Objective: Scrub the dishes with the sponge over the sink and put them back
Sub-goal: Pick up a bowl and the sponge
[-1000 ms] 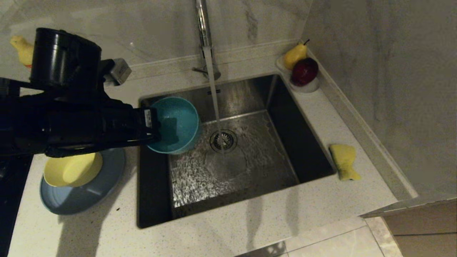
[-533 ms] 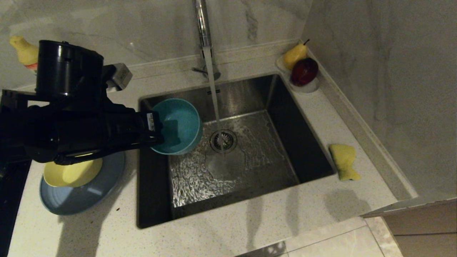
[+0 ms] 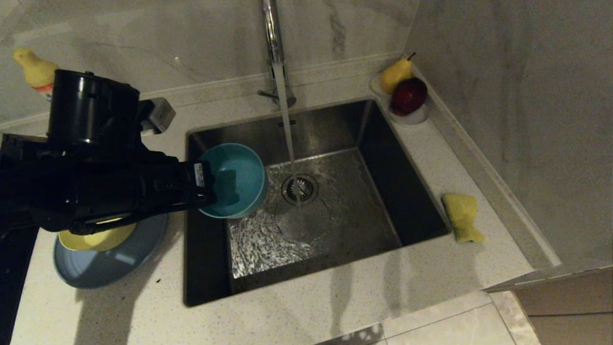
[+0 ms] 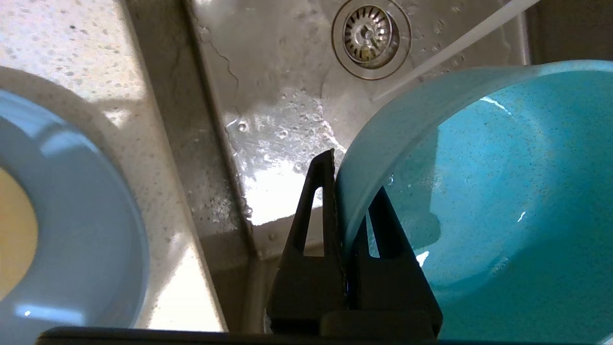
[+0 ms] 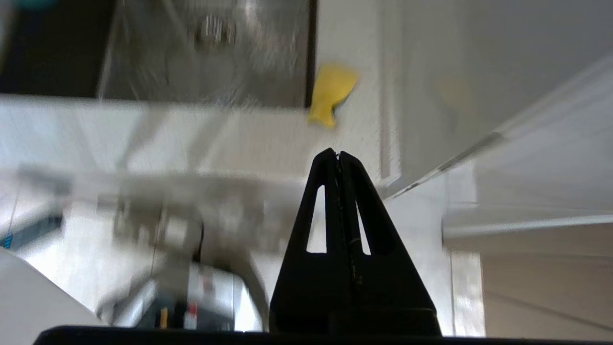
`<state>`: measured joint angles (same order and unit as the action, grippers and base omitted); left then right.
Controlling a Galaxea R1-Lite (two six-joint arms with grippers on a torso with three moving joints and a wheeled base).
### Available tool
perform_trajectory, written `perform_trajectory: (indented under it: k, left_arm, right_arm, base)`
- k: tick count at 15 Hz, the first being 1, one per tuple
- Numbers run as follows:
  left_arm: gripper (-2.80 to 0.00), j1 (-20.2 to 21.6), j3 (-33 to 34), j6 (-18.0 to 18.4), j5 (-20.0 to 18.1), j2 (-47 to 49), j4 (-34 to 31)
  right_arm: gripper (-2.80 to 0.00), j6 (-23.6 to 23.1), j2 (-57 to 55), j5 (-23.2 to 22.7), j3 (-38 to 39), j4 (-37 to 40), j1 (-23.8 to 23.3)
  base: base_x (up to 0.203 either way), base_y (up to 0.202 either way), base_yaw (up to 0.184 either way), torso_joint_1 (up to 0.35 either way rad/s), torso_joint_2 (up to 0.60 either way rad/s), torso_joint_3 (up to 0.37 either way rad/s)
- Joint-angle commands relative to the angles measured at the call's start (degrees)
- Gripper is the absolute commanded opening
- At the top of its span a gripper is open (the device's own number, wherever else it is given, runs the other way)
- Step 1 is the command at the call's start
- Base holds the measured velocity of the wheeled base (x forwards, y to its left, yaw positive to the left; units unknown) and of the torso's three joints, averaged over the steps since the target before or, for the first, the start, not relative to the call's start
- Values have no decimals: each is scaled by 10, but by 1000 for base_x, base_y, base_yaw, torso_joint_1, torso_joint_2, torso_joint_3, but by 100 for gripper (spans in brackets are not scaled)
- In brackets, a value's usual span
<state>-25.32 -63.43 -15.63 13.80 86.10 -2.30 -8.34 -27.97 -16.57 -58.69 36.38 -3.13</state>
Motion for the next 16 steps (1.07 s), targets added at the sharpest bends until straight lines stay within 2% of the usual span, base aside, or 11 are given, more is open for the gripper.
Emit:
perform_trajectory:
  k: [1, 4, 5, 9, 12, 16]
  left_arm:
    - [-280, 0, 5, -1, 1, -3, -1]
    - [-280, 0, 25, -1, -1, 1, 2]
    - [-280, 0, 29, 0, 0, 1, 8]
    - [-280, 0, 32, -2, 1, -2, 12]
    - [-280, 0, 52, -2, 1, -1, 12]
    - [-280, 0, 52, -3, 0, 3, 12]
  right_arm:
    - [-280, -22, -143, -12, -10, -5, -7]
    - [-280, -22, -237, -17, 0, -75, -7]
    - [0, -25, -255, -17, 6, -87, 0]
    - [0, -27, -332, -2, 37, -104, 42]
    - [0, -5, -366, 1, 42, -118, 82]
    - [0, -2, -416, 6, 69, -172, 94]
  base:
    - [0, 0, 0, 0, 0, 0]
    - [0, 0, 0, 0, 0, 0]
    - [0, 0, 0, 0, 0, 0]
    - [0, 0, 0, 0, 0, 0]
    - [0, 0, 0, 0, 0, 0]
    - [0, 0, 0, 0, 0, 0]
